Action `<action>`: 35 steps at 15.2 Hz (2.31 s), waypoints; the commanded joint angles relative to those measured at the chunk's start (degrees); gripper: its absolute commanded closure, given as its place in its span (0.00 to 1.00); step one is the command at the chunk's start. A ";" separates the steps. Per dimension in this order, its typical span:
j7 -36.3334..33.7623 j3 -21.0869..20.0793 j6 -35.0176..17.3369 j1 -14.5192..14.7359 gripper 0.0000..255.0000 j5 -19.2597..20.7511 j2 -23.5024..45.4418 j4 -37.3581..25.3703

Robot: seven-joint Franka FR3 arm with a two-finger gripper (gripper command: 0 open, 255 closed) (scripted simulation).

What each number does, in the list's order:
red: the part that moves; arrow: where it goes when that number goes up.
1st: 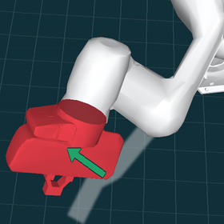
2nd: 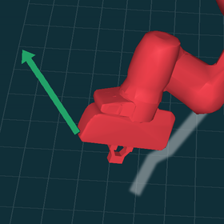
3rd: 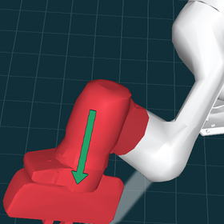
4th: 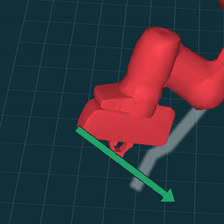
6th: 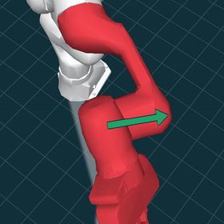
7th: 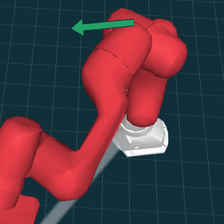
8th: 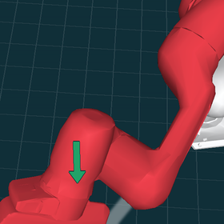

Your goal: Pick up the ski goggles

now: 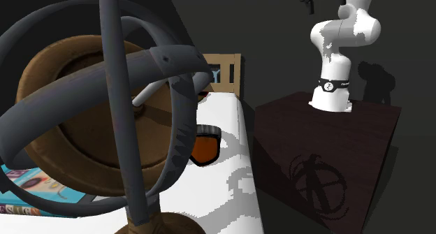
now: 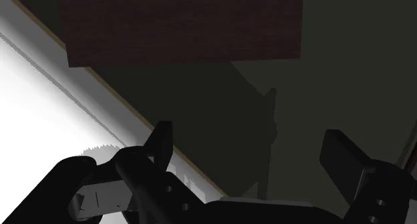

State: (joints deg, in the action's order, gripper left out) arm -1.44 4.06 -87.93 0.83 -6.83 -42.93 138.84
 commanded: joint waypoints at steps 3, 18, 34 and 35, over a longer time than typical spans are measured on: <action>2.03 1.32 -3.43 -0.56 0.00 1.24 1.81 1.47; 16.98 11.61 -29.48 -3.34 0.00 5.43 25.14 2.45; 36.83 15.80 -46.00 -7.83 0.00 -7.43 60.39 -16.41; 37.87 15.52 -46.39 -8.54 0.00 -8.35 62.60 -18.23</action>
State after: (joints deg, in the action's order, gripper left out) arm 35.19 19.77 -133.98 -6.96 -14.22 17.42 122.53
